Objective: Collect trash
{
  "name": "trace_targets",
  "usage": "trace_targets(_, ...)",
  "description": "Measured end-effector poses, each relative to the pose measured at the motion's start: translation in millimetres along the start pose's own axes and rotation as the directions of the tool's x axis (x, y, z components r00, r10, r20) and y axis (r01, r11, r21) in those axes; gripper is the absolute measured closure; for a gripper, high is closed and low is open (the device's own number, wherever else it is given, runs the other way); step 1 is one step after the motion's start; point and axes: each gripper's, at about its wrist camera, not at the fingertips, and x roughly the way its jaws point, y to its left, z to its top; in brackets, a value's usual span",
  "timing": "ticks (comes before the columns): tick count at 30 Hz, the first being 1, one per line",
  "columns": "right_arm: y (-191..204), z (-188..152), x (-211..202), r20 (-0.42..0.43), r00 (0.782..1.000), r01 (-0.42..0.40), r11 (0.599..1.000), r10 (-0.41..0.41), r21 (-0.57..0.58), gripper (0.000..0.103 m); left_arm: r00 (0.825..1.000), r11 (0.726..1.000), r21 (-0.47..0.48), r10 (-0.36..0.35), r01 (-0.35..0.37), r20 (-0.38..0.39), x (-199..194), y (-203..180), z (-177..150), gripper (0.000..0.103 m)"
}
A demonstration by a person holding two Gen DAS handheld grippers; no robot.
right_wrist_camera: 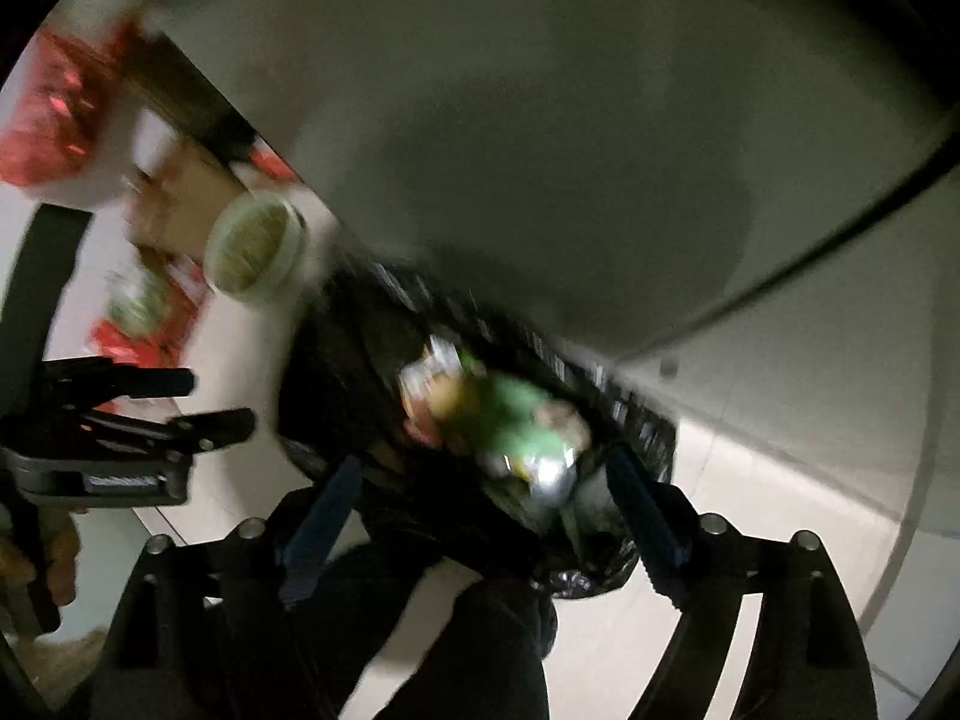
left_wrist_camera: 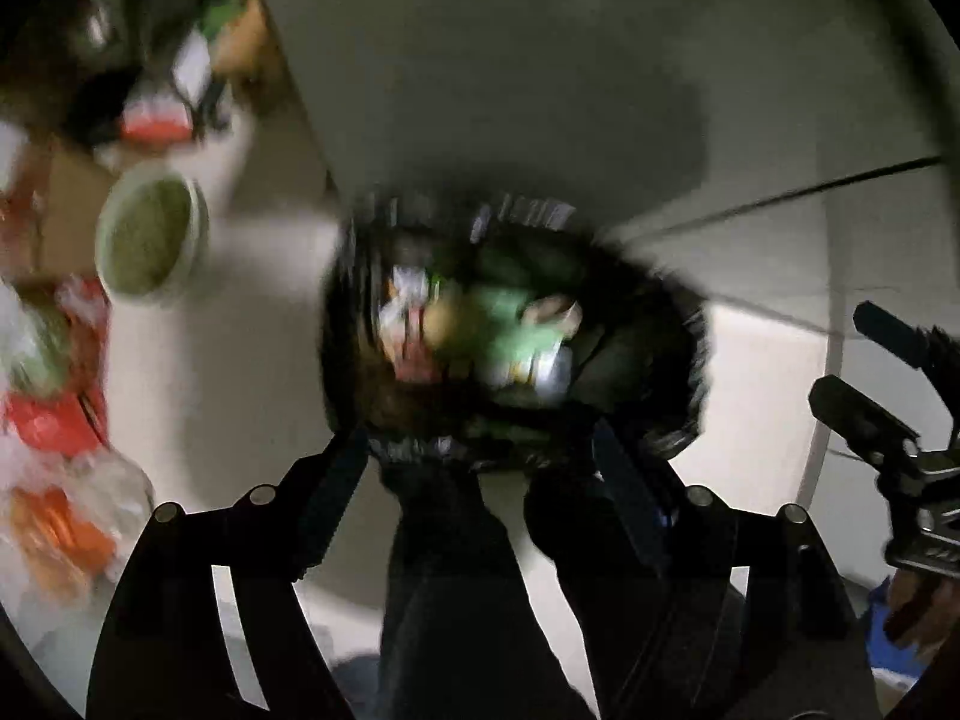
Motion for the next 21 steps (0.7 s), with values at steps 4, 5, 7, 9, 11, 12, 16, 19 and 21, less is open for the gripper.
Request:
trace_targets(4,7.9,20.8,-116.3,0.231,0.973,0.001,1.0,0.003,-0.016,0.007,0.965,0.998,0.034,0.035,-0.046,0.261,-118.5,-27.1,9.9,0.027)
trace_targets(5,7.1,26.7,-152.5,0.316,0.949,0.002,1.0,0.0,-0.008,0.006,0.943,0.998,0.031,0.044,-0.058,0.33,-146.7,-32.1,14.7,0.023)
trace_targets(7,3.4,38.9,-196.8,0.421,0.906,0.025,1.0,-0.029,0.015,0.006,0.89,0.996,0.02,0.068,-0.086,0.45,-190.1,-46.4,24.2,0.015)
trace_targets(9,-0.8,53.3,-236.7,0.519,0.849,0.075,0.995,-0.101,0.071,0.005,0.839,0.995,0.014,0.078,-0.102,0.539,-222.0,-60.8,39.3,0.015)
trace_targets(11,-6.2,69.4,-268.9,0.597,0.778,0.134,0.98,-0.196,0.147,0.005,0.787,0.993,-0.002,0.095,-0.119,0.61,-250.1,-75.7,56.0,0.015)
trace_targets(12,-8.1,75.2,-277.7,0.616,0.752,0.157,0.972,-0.233,0.176,0.005,0.771,0.991,-0.017,0.114,-0.133,0.627,-258.9,-81.8,64.2,0.015)
trace_targets(16,-24.4,100.4,-305.6,0.642,0.69,0.198,0.94,-0.334,0.277,0.005,0.718,0.987,-0.033,0.135,-0.155,0.683,-287.0,-104.9,95.5,0.015)
trace_targets(19,-32.5,108.7,-317.7,0.662,0.663,0.191,0.934,-0.35,0.302,0.005,0.689,0.983,-0.038,0.153,-0.18,0.708,-302.9,-122.4,105.2,0.015)
trace_targets(21,-34.6,112.2,-321.3,0.661,0.655,0.205,0.928,-0.365,0.31,0.005,0.679,0.984,-0.032,0.144,-0.175,0.72,-310.7,-128.0,108.2,0.015)
